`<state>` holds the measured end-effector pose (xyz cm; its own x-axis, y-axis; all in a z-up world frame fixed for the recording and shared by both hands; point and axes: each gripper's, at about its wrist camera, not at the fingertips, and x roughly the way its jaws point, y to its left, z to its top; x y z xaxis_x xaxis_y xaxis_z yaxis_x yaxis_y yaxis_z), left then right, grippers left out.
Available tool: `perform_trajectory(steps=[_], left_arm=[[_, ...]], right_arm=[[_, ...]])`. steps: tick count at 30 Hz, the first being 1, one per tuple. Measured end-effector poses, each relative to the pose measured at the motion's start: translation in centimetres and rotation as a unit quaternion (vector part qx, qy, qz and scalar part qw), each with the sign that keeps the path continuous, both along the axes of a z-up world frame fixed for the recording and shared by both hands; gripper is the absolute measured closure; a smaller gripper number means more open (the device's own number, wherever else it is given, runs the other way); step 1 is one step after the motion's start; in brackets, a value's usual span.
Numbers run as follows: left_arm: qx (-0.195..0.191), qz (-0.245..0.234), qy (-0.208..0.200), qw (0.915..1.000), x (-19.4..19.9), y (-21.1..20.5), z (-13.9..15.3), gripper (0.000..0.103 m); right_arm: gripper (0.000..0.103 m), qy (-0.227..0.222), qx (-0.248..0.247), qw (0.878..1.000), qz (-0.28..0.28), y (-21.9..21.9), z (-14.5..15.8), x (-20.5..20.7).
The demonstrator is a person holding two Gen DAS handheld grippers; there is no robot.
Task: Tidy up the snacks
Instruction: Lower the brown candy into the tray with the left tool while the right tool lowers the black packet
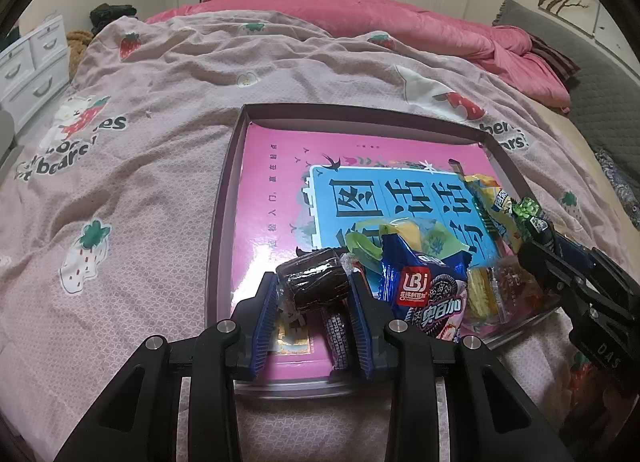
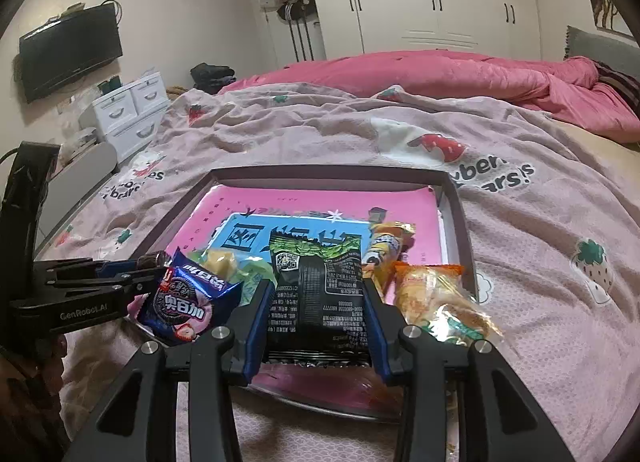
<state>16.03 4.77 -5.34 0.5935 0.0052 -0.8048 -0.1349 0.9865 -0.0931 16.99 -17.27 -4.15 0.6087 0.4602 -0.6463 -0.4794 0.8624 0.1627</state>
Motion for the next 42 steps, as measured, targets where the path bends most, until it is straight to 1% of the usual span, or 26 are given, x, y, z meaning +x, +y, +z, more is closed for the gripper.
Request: perform_trajectory(steps=[4,15,29,42], left_arm=[[0.003,0.0,0.0,1.0,0.08,-0.12,-0.07,0.067],[0.008,0.002,-0.001,1.0,0.14,-0.24,-0.21,0.067],[0.011,0.001,-0.001,0.9999,0.05,-0.27,-0.09,0.066],[0.013,0.0,0.001,0.9999,0.0,-0.31,-0.06,0.065]], right_arm=[[0.06,-0.003,-0.015,1.0,0.002,0.35,-0.28,-0.13],[0.059,-0.012,-0.035,0.999,0.012,0.89,-0.49,-0.39],[0.059,-0.006,-0.02,1.0,0.002,0.33,-0.38,-0.16],[0.059,-0.01,-0.029,0.999,-0.007,0.13,-0.3,-0.17]])
